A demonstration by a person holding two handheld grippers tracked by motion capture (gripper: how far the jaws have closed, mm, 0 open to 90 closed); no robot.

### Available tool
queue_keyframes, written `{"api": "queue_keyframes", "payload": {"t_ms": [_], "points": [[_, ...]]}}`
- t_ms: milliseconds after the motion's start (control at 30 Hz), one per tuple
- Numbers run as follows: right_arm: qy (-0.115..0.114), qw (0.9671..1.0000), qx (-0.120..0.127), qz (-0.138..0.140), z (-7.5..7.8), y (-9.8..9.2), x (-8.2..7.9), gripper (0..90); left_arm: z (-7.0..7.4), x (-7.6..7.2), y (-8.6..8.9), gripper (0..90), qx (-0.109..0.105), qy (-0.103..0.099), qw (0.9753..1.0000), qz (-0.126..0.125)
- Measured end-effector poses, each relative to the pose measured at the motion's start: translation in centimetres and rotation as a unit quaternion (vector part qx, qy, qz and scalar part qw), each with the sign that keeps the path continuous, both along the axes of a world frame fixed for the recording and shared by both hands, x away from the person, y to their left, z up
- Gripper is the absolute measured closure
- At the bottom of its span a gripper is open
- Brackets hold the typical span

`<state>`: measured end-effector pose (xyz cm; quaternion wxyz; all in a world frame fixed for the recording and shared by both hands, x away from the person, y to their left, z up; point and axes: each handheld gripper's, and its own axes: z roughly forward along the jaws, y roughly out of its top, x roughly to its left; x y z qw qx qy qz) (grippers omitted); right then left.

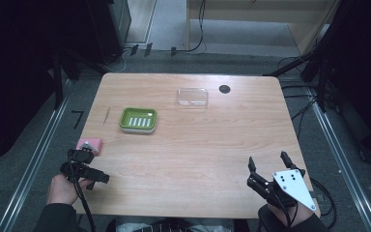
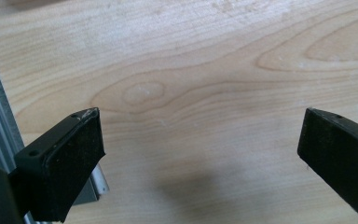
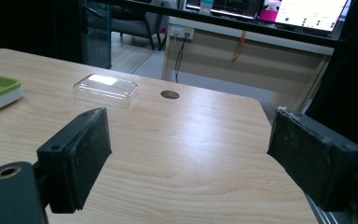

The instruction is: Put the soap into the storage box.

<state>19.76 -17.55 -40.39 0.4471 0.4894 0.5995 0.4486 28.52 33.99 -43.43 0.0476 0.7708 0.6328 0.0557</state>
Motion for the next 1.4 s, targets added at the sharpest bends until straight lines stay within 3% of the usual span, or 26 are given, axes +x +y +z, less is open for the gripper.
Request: {"api": "queue_keyframes", "payload": {"t_ms": [500,733,833,1400], "points": [[0.001,1.0000,0.001,-0.001,0.0,-0.1,-0.1,12.8,0.5,2.5,0.1,0.0,-0.003,-0.009,1.0000,0.002],[0.001,1.0000,0.000,-0.001,0.0,-0.1,-0.1,12.8,0.7,3.8,0.5,0.0,-0.006,-0.018,0.9997,0.014],[0.002,1.0000,0.001,-0.001,0.0,-0.1,-0.1,12.8,0.9,4.6,0.8,0.0,-0.001,-0.027,0.9994,0.020],[0.002,1.0000,0.000,-0.001,0.0,-0.1,-0.1,12.8,1.2,8.1,2.6,0.0,0.000,-0.036,0.9987,0.036]]}}
